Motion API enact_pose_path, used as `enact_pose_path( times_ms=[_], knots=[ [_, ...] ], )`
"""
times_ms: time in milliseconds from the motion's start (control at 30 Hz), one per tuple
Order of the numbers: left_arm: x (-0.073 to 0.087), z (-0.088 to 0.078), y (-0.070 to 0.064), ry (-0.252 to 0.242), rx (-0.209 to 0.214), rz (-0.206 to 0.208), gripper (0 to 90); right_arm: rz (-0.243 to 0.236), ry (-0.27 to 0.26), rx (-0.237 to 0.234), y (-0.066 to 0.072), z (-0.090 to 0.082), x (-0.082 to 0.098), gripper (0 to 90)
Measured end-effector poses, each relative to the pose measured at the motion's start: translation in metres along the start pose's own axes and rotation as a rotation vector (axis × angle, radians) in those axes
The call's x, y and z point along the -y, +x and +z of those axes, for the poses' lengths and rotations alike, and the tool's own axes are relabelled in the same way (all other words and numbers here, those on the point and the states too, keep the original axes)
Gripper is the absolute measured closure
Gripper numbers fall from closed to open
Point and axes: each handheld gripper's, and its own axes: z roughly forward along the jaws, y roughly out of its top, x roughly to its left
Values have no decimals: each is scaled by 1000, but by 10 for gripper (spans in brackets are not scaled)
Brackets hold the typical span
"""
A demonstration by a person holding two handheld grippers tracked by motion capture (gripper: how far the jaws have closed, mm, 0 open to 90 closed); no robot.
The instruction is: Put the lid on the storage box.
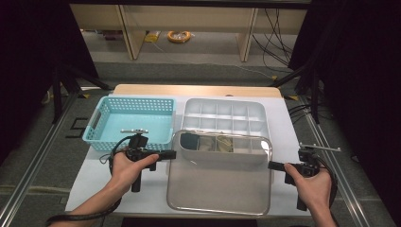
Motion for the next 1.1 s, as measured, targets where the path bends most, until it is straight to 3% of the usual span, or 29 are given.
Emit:
enact_pose_path(
  times_ms=[33,100,233,367,500,533,567,600,633,667,733,767,833,900,967,1000,1033,1067,1100],
  knots=[
    [-1,0,0,-2,-2,2,764,-41,-12,22,-2,0,-2,794],
    [-5,1,0,0,-2,9,764,-65,-16,17,-3,-1,-5,793],
    [-10,3,0,-9,3,7,765,-41,-22,15,0,-3,-11,793],
    [-15,3,-2,-17,1,22,764,-65,-43,29,0,-5,-15,791],
    [-22,4,-5,-22,10,35,764,-51,-60,15,3,-11,-20,789],
    [-24,5,-7,-35,7,32,764,-70,-73,26,2,-12,-23,789],
    [-26,5,-8,-36,13,32,763,-64,-69,17,3,-13,-25,789],
    [-29,6,-8,-40,15,32,764,-13,-55,16,7,-14,-27,789],
    [-31,6,-8,-35,14,41,763,-68,-71,32,4,-15,-31,788],
    [-34,8,-9,-39,13,39,763,-74,-77,27,3,-15,-34,788],
    [-39,9,-8,-33,3,43,763,-34,-68,25,7,-16,-40,788],
    [-43,10,-7,-26,6,48,763,-63,-74,43,6,-16,-43,788],
    [-49,12,-6,-30,5,43,763,-43,-69,39,7,-15,-49,788],
    [-55,14,-5,-40,-6,32,762,-59,-76,27,5,-12,-56,789],
    [-61,17,-2,-32,-11,28,762,-31,-70,40,7,-11,-61,788],
    [-65,19,0,-28,-13,26,761,6,-57,37,9,-11,-63,788],
    [-67,20,0,-30,-19,20,760,-38,-54,64,8,-11,-69,788],
    [-70,21,2,-27,-20,14,759,-28,-78,26,7,-9,-71,788],
    [-73,23,3,-23,-24,10,759,-28,-65,58,9,-9,-75,788]
  ],
)
